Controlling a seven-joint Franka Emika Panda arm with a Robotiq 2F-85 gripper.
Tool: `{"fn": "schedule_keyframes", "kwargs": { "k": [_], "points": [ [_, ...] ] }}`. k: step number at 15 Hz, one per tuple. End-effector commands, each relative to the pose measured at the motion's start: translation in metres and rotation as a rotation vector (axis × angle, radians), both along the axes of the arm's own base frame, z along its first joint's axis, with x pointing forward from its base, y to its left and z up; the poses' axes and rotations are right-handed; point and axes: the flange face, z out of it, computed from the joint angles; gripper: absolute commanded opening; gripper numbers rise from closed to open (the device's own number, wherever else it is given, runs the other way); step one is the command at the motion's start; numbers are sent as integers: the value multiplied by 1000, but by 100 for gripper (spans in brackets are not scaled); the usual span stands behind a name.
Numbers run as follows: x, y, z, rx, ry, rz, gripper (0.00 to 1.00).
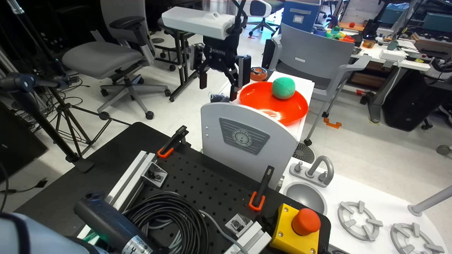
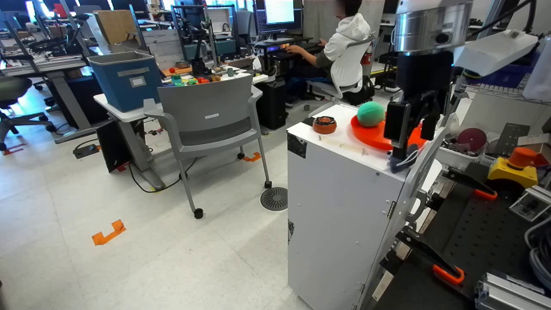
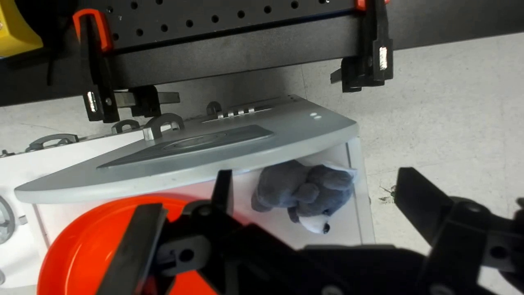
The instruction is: Pick up the grey bear and put it on the red plate
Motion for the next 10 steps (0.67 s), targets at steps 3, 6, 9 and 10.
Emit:
{"fn": "schedule_keyframes", "kwargs": {
  "k": [3, 6, 9, 10],
  "points": [
    [4, 3, 1, -8, 16, 24, 85],
    [4, 3, 1, -10, 14, 29, 58],
    [5, 3, 2, -7, 13, 30, 34],
    [5, 3, 2, -6, 12, 30, 27]
  ]
}}
